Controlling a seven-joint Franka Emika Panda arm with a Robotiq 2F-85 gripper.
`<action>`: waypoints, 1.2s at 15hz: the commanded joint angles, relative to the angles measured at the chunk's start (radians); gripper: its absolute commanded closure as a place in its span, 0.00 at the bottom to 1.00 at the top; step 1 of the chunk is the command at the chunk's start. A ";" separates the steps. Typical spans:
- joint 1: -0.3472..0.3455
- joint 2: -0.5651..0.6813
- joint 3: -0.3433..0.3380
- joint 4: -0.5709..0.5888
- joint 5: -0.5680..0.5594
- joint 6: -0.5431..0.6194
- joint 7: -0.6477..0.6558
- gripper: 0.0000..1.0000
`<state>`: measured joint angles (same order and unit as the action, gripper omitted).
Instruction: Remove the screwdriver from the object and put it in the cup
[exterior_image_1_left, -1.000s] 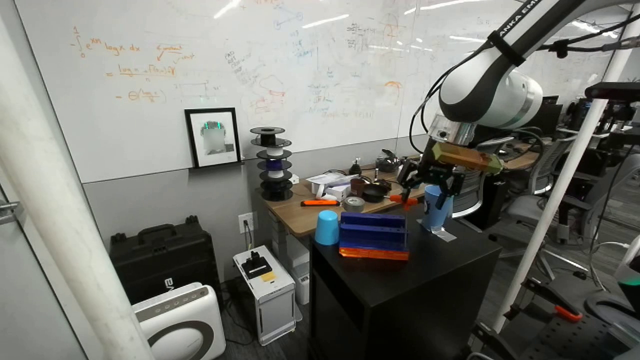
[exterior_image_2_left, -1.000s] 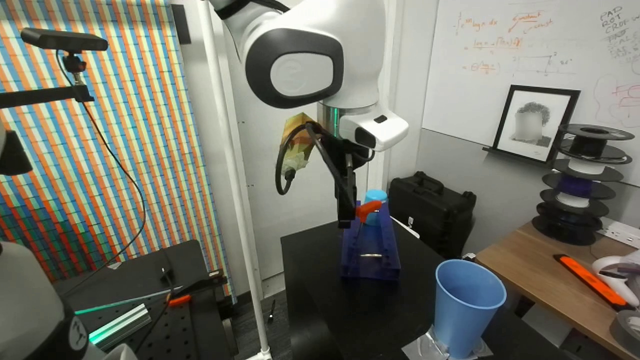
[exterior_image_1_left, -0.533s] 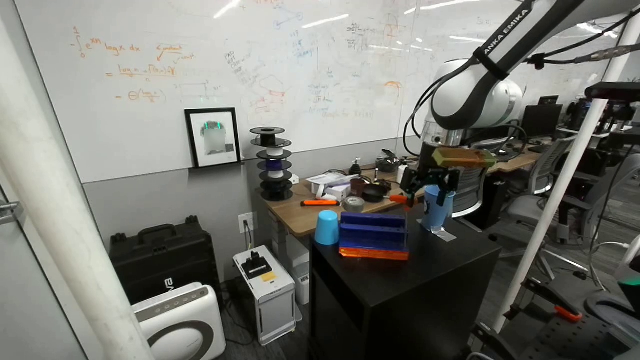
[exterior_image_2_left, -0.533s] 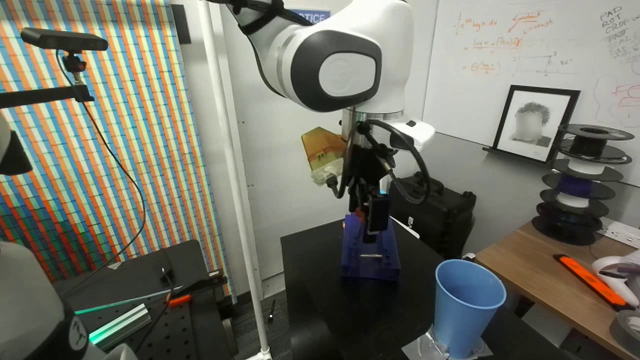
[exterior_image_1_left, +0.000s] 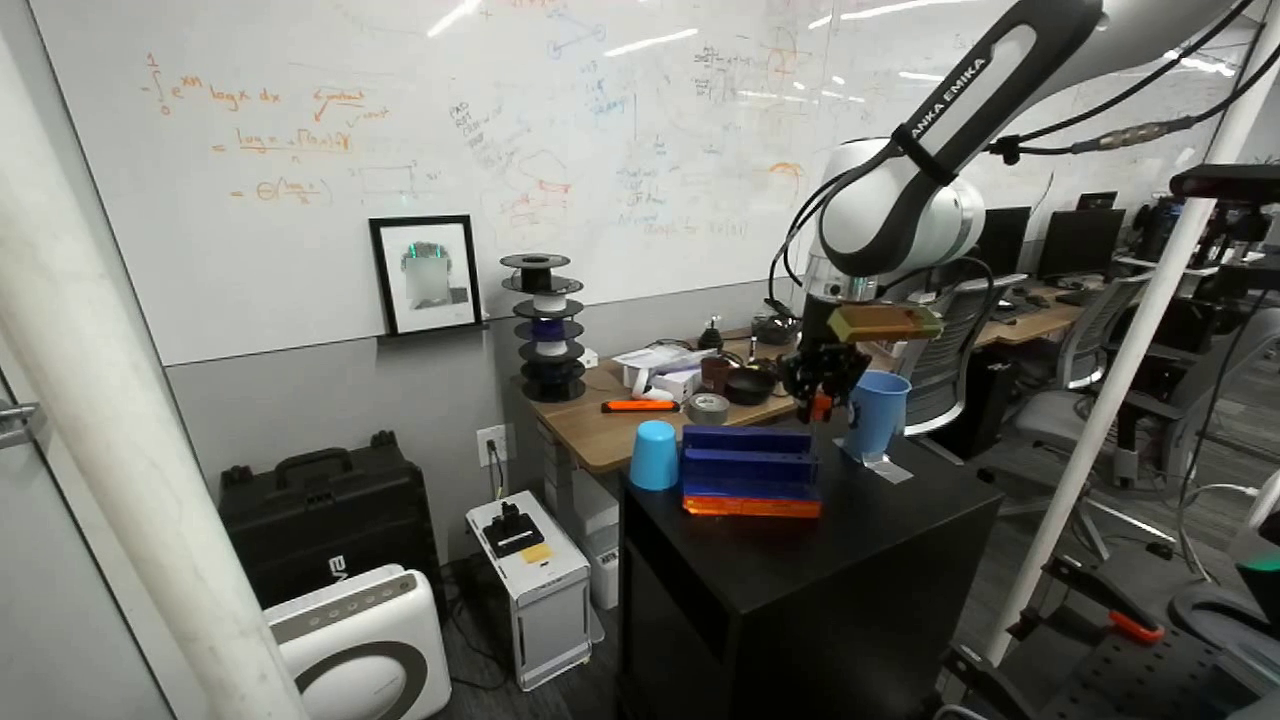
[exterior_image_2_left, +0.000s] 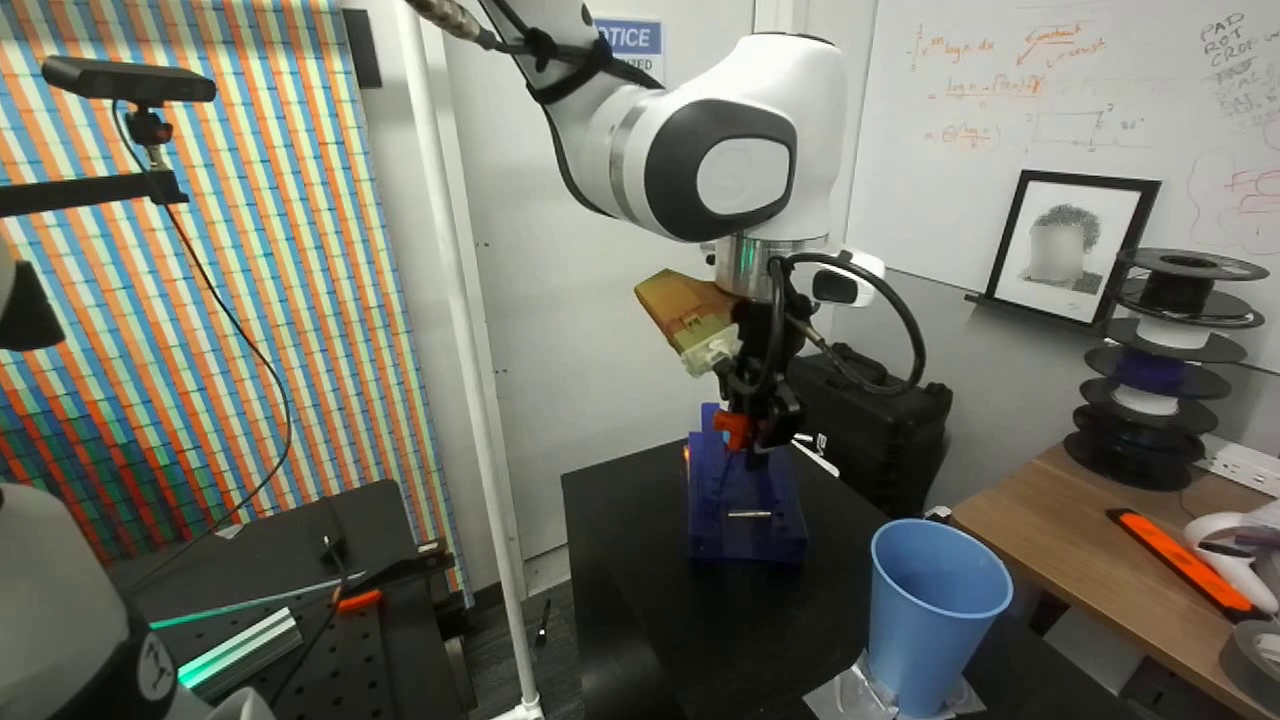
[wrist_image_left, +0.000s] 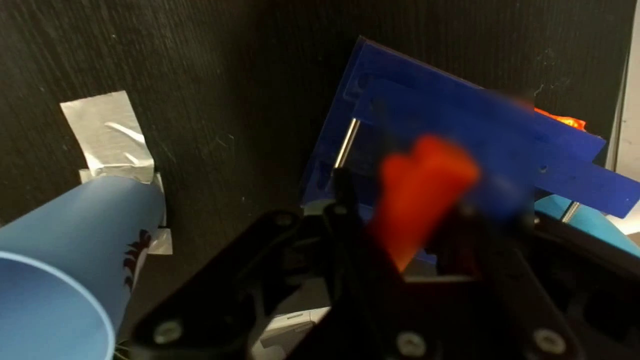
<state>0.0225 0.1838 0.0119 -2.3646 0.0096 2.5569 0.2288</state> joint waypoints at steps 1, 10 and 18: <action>0.017 0.029 -0.001 0.045 -0.012 0.005 -0.023 0.88; 0.044 -0.187 0.005 -0.087 -0.043 -0.024 -0.001 0.85; -0.023 -0.465 0.002 -0.168 -0.068 -0.064 0.038 0.85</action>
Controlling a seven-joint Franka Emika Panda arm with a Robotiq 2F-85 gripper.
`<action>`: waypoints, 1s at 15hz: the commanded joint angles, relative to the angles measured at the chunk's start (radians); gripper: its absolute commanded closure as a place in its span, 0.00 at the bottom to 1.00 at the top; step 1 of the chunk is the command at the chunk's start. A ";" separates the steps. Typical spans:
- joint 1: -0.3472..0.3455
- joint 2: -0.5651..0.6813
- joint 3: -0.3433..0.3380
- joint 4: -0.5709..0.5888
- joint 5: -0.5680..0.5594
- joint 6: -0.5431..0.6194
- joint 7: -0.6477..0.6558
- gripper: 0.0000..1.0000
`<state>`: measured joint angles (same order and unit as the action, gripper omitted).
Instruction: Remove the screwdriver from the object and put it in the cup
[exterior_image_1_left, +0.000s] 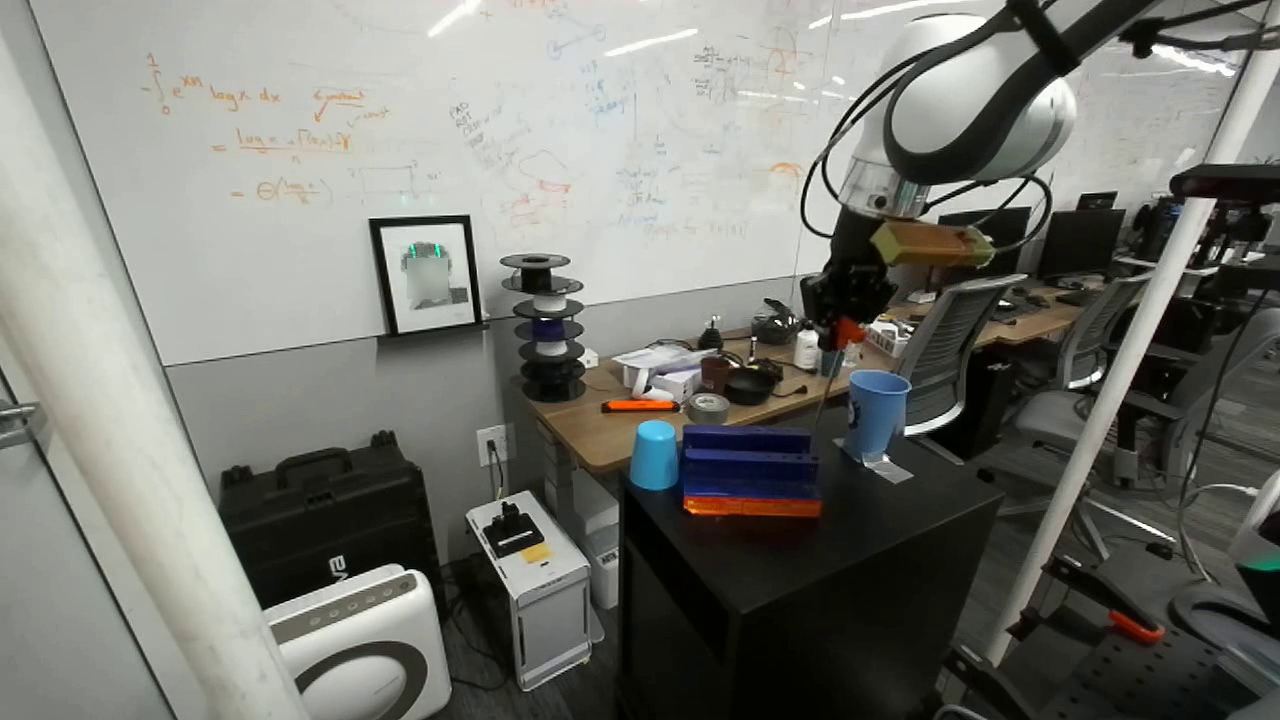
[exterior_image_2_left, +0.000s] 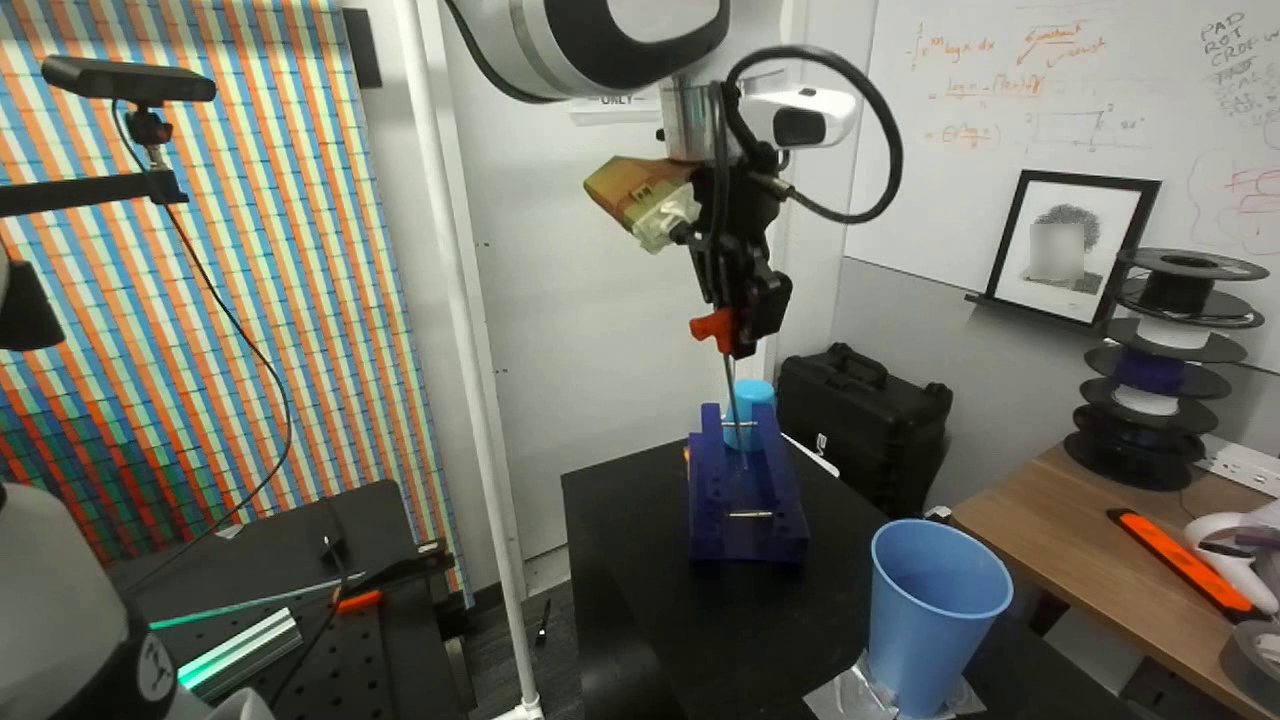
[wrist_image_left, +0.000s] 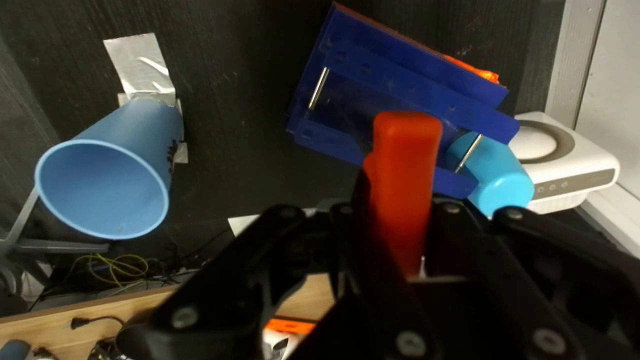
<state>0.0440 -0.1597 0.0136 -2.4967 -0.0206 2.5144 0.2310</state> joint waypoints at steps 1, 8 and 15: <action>-0.067 -0.141 -0.005 -0.033 -0.045 -0.019 0.041 0.86; -0.232 -0.151 -0.072 0.021 -0.069 -0.017 0.047 0.86; -0.231 0.025 -0.119 0.065 0.007 0.075 0.020 0.86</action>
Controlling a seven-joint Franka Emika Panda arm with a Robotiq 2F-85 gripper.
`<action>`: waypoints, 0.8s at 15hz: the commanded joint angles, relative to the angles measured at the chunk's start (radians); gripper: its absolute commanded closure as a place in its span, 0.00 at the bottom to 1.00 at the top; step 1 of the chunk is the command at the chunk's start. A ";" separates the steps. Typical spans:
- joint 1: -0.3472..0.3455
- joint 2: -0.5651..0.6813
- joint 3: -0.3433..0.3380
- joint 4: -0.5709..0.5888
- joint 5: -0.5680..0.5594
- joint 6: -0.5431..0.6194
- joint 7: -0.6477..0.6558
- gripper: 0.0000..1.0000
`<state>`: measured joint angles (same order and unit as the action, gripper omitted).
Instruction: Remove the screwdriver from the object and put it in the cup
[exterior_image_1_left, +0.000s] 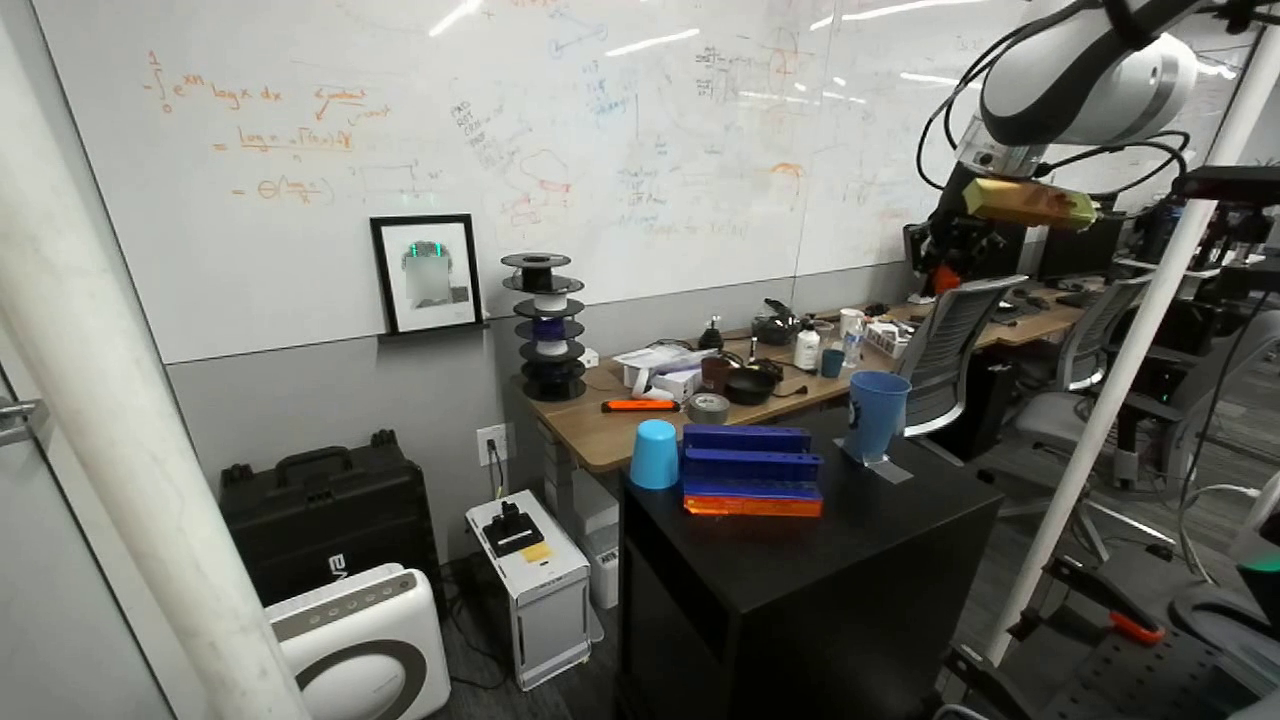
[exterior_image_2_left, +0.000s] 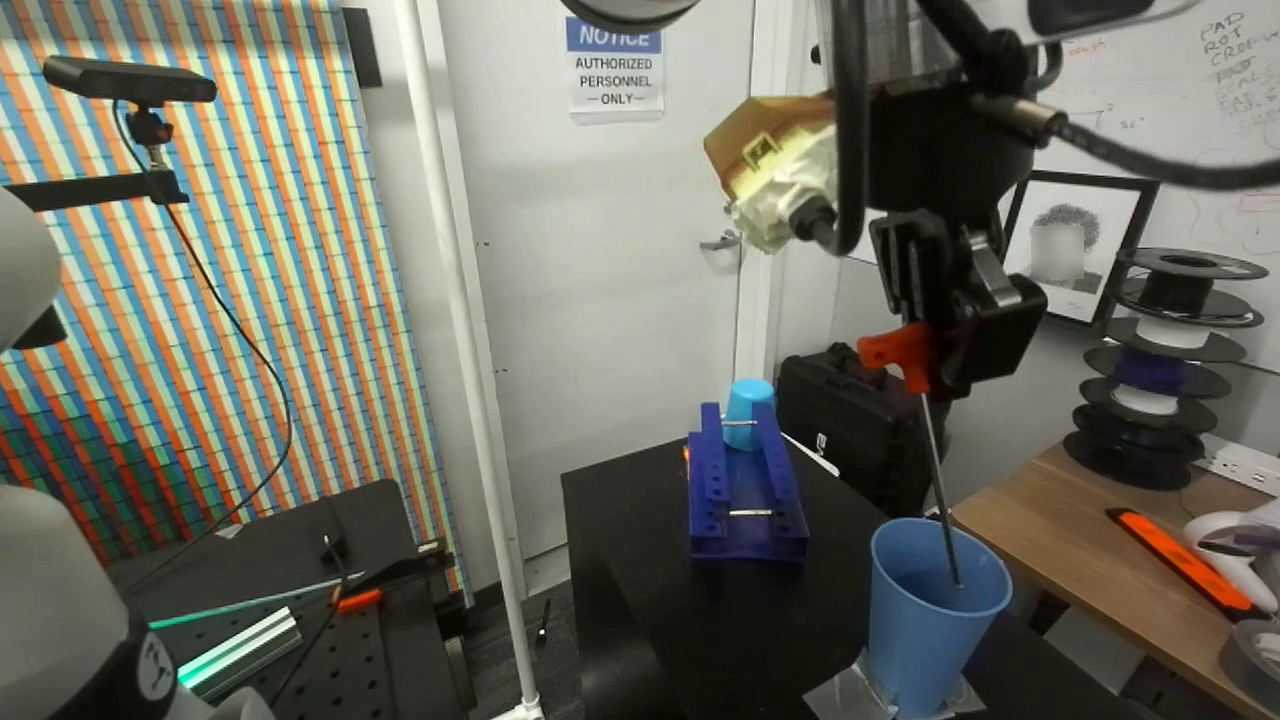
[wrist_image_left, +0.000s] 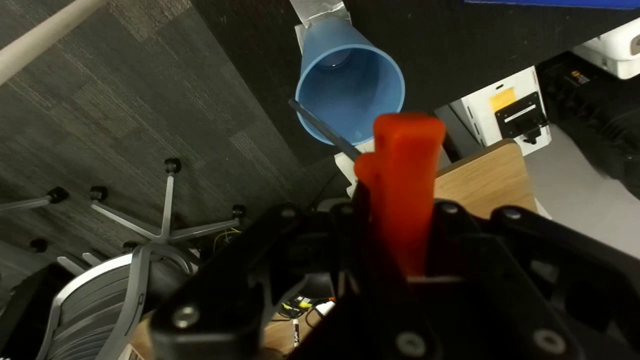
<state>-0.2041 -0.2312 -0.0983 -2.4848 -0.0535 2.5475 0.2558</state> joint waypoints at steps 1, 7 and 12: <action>0.027 0.134 -0.009 0.067 0.061 0.057 -0.015 0.88; 0.061 0.307 -0.005 0.159 0.188 0.069 -0.052 0.88; 0.055 0.370 -0.014 0.185 0.216 0.033 -0.051 0.59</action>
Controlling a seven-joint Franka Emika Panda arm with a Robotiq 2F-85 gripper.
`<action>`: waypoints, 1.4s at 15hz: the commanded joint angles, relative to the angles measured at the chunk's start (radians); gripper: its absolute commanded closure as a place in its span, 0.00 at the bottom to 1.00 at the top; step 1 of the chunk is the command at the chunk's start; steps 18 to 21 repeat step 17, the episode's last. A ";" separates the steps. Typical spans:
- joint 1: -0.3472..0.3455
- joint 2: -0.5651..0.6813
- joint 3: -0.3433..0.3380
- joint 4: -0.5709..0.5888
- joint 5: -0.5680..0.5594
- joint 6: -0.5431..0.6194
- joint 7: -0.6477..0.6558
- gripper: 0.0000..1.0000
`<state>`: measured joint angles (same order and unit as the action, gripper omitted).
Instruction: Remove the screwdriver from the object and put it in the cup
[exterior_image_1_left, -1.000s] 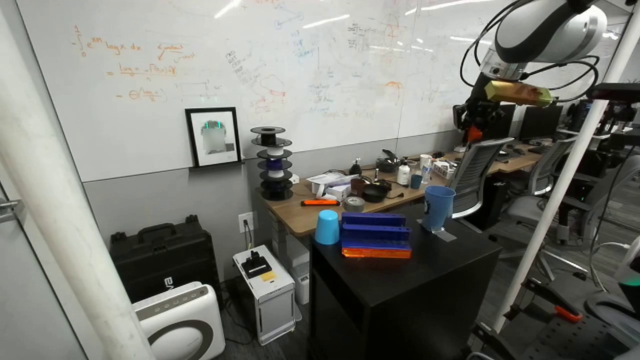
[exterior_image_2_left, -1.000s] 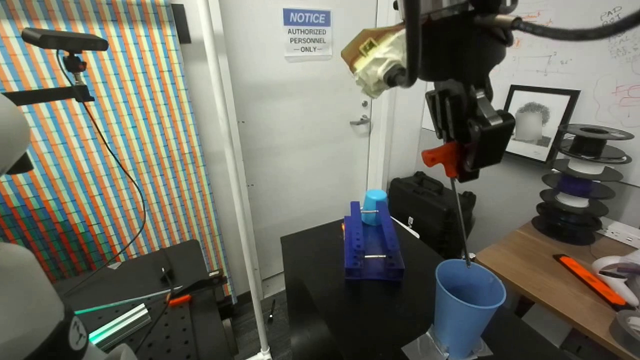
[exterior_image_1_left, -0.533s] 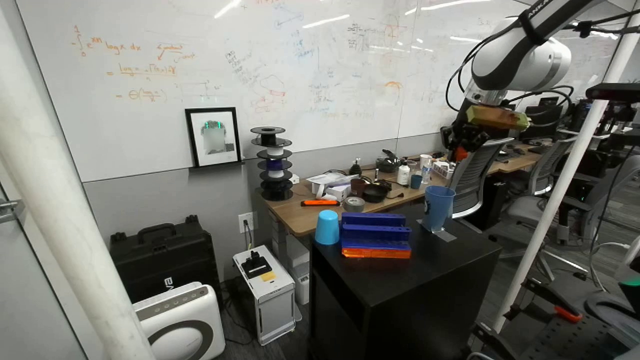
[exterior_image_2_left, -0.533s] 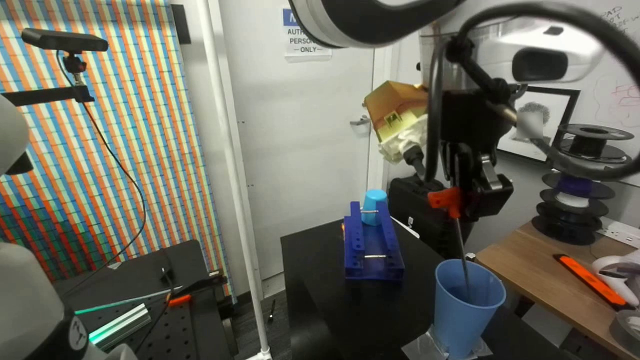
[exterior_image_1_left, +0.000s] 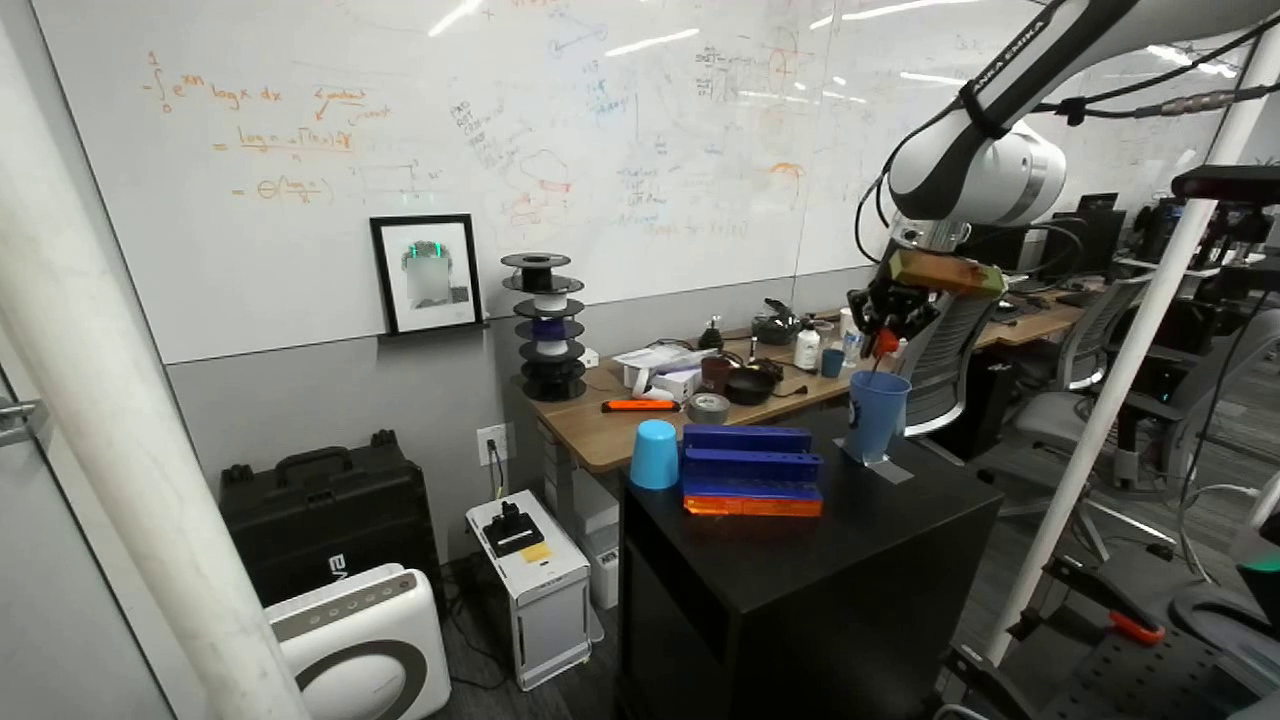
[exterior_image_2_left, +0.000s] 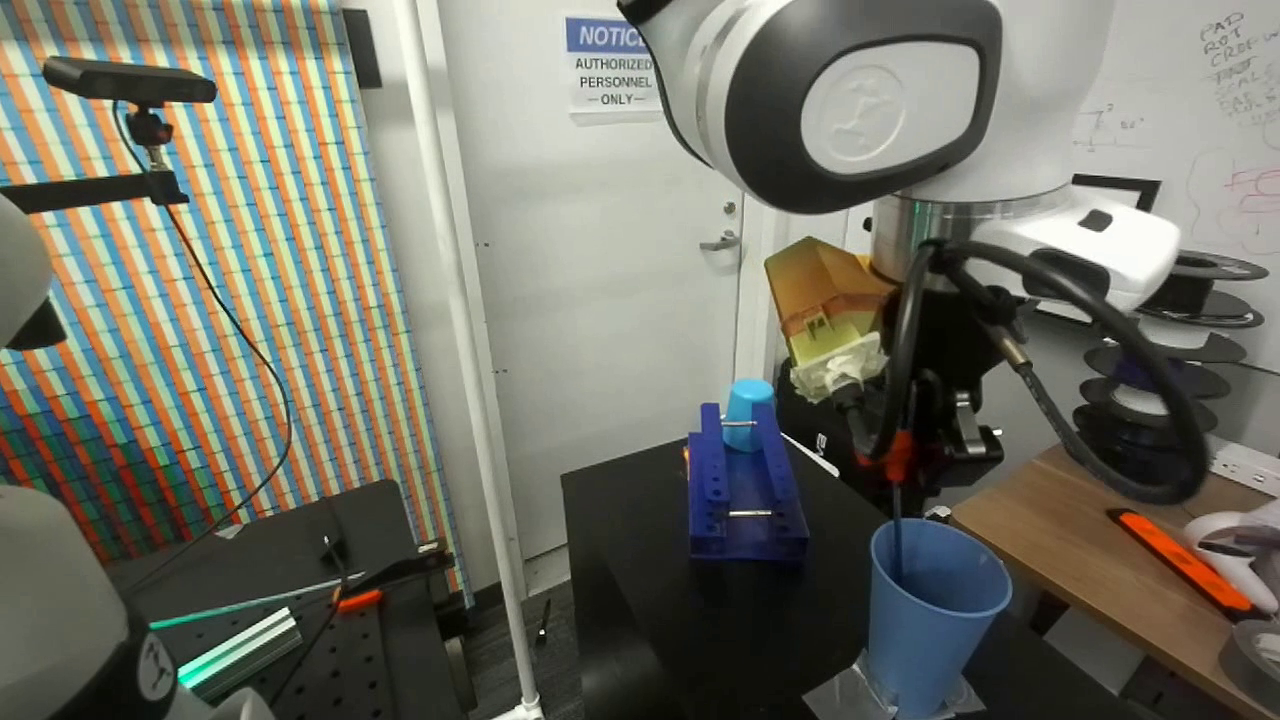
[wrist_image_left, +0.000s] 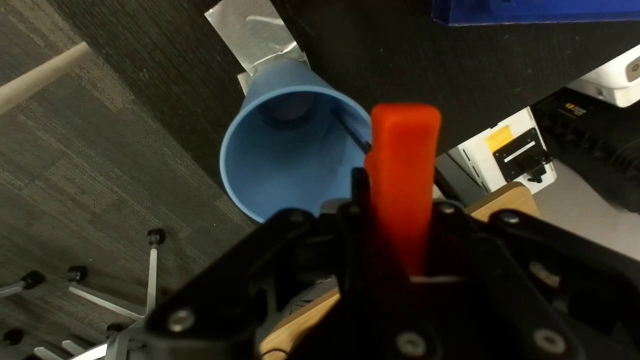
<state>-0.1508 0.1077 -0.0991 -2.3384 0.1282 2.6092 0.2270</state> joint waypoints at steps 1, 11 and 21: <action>-0.003 0.023 -0.014 0.033 0.048 -0.045 -0.031 0.50; 0.016 -0.419 -0.027 -0.170 0.168 -0.251 -0.136 0.00; 0.021 -0.496 -0.027 -0.195 0.155 -0.393 -0.161 0.00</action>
